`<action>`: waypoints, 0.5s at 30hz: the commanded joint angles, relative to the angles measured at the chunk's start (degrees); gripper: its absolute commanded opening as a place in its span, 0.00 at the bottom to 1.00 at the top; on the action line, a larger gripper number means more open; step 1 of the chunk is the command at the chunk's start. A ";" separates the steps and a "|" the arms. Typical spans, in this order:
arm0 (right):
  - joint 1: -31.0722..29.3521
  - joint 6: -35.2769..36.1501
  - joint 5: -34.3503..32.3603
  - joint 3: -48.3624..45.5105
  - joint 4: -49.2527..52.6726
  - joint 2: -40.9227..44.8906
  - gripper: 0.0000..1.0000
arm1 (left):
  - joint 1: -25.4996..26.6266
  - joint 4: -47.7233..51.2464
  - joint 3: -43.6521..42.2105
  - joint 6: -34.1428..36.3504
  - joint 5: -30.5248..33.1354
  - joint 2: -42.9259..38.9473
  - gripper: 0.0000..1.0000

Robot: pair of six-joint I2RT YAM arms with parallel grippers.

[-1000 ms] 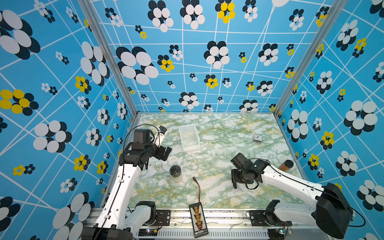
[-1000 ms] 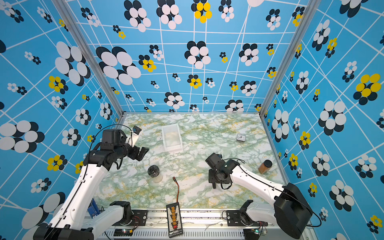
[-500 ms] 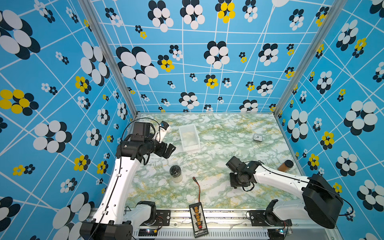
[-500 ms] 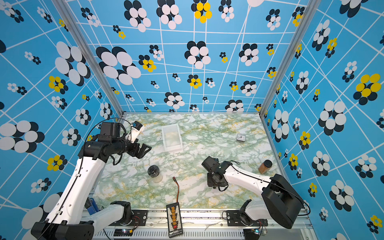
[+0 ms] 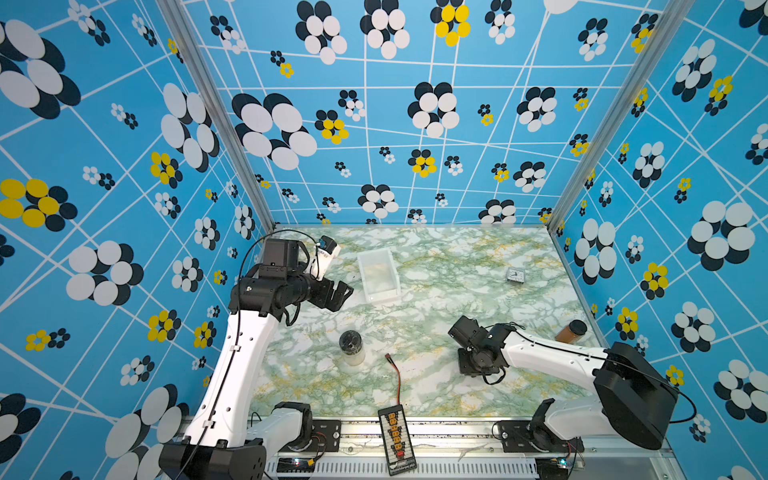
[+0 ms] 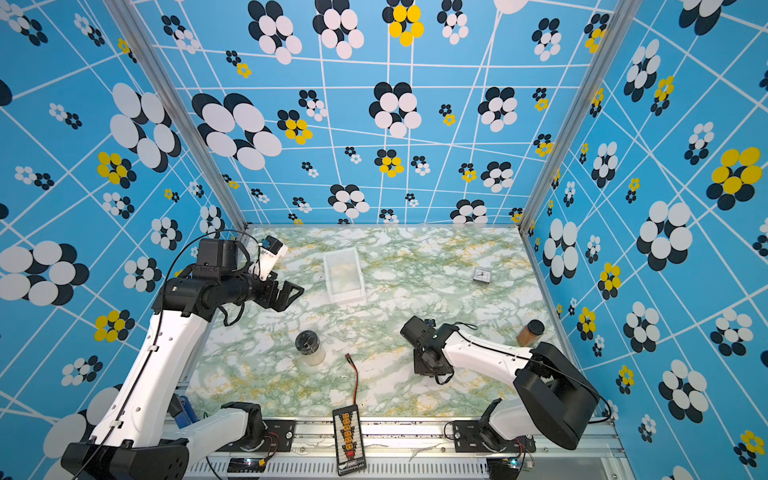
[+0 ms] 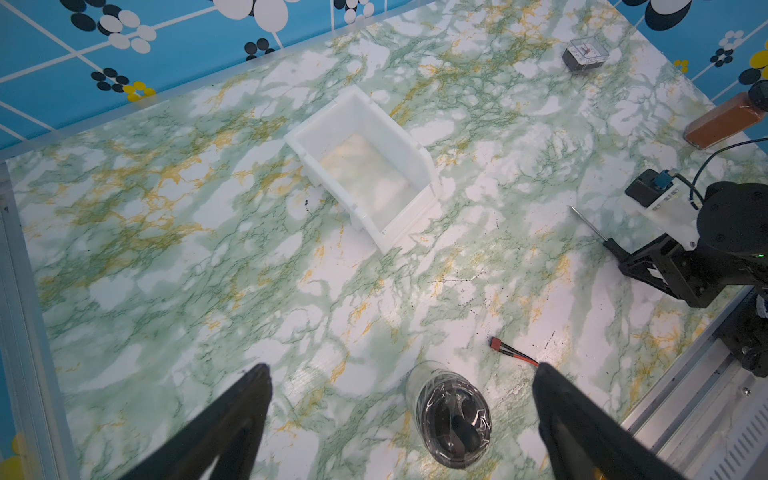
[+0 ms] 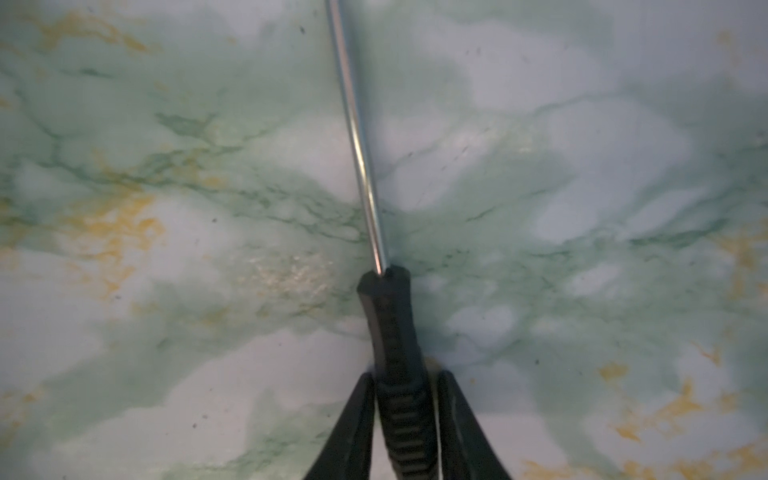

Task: Put the screwdriver in the bin

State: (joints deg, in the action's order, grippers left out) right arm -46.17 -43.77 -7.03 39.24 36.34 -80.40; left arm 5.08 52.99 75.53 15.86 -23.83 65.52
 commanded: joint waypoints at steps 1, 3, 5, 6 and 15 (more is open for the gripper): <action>-0.67 -0.70 -0.09 -1.07 -0.18 -1.34 0.26 | 0.54 1.72 1.99 -0.74 -1.12 0.96 0.99; -0.75 -0.70 -0.09 -1.15 -0.24 -1.16 0.22 | 0.54 1.47 2.21 -0.87 -0.86 1.35 0.99; -0.72 -0.47 -0.13 -0.78 -0.04 -0.52 0.17 | 0.52 1.13 2.13 -0.99 -0.36 1.45 0.99; -0.76 -0.27 -0.19 -0.54 0.25 -0.02 0.14 | 0.54 0.68 1.81 -1.09 0.04 1.32 0.99; -0.75 4.08 -1.50 7.78 7.13 5.15 0.14 | 0.53 -1.77 1.42 -1.08 2.92 1.45 0.99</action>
State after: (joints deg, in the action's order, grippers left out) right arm -46.50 -42.17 -7.16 42.30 39.99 -77.32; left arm 5.30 52.34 76.20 15.46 -21.85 66.57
